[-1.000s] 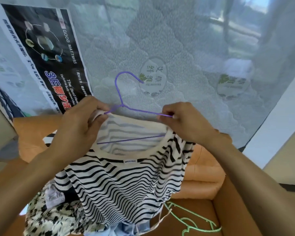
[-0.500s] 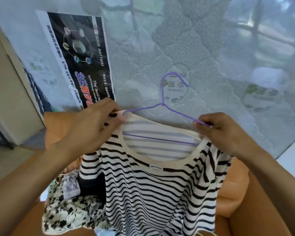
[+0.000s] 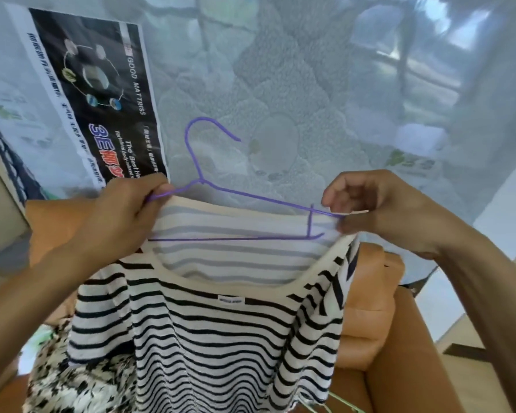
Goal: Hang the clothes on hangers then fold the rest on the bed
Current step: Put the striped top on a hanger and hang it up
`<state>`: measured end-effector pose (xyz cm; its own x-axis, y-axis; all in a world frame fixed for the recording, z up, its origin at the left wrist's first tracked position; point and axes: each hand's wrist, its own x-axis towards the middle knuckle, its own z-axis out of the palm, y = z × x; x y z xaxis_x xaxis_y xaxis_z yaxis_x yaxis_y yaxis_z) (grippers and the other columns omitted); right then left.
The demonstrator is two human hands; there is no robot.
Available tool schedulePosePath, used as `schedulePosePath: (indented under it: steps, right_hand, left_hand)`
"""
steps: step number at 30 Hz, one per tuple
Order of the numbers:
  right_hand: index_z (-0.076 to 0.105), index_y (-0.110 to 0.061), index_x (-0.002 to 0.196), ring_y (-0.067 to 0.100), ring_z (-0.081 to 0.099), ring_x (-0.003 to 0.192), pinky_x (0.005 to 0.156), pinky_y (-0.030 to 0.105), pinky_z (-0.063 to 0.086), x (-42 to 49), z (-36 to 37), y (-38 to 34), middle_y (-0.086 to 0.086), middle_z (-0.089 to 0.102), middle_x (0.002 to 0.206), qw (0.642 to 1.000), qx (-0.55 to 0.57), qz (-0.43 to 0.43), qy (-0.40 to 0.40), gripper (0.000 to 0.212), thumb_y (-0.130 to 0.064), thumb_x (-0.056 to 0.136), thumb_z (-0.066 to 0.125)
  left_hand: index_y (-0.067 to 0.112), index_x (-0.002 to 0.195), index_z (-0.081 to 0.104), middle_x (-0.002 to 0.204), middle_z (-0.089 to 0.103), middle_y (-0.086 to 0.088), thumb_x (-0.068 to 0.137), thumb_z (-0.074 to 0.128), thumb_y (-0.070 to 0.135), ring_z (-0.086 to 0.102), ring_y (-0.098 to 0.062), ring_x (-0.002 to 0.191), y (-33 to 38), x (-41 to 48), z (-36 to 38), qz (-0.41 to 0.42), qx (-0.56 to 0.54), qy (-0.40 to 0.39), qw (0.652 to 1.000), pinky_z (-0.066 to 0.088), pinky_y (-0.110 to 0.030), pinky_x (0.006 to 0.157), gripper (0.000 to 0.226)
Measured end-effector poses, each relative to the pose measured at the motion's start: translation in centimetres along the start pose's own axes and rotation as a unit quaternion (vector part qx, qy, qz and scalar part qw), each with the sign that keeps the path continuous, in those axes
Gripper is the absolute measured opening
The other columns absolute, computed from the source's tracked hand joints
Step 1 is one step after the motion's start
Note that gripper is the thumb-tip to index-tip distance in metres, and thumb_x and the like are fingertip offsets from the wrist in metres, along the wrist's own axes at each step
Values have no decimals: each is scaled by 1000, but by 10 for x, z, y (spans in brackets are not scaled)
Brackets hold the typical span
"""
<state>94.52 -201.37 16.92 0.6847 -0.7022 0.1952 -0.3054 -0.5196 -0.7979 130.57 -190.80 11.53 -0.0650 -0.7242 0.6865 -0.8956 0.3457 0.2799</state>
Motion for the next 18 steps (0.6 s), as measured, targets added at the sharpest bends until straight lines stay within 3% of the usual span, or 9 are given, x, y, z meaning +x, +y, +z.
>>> schedulePosePath:
  steps: [4, 6, 11, 14, 18]
  right_hand:
    - [74, -10, 93, 23, 57, 71, 72, 33, 46, -4, -6, -2, 14, 61, 72, 999, -4, 35, -32, 26, 7, 75, 81]
    - [76, -11, 89, 21, 59, 69, 71, 32, 47, -5, -7, -2, 3, 64, 66, 998, -34, 46, -37, 21, 2, 76, 83]
    - [76, -14, 85, 14, 65, 65, 62, 21, 49, -8, -4, -6, 0, 72, 72, 992, -90, 80, -44, 28, 11, 73, 81]
    - [76, -20, 86, 19, 66, 69, 66, 29, 51, -8, -4, -7, 0, 72, 79, 988, -117, 91, -33, 35, 11, 70, 82]
    - [75, -24, 87, 33, 67, 81, 67, 39, 51, -6, -2, -5, 5, 62, 91, 988, -129, 88, -14, 39, 9, 68, 82]
  left_hand:
    - [30, 70, 35, 69, 47, 5, 98, 43, 22, 39, -10, 55, -2, 0, -1, 5, 0, -8, 1000, 32, -24, 53, 31]
    - [32, 70, 35, 68, 48, 8, 97, 44, 21, 40, -10, 56, -3, -1, -1, 7, 6, -14, 1000, 32, -26, 54, 31]
    - [32, 72, 35, 61, 44, 7, 97, 41, 26, 43, -10, 55, 0, -2, -1, 15, 35, -12, 999, 34, -34, 50, 27]
    - [27, 74, 40, 55, 41, 8, 97, 40, 28, 42, -12, 51, 4, -5, -4, 22, 63, -10, 998, 37, -40, 49, 23]
    - [19, 81, 44, 59, 41, 5, 95, 38, 27, 44, -31, 52, 7, -9, -5, 16, 160, -15, 987, 42, -40, 48, 17]
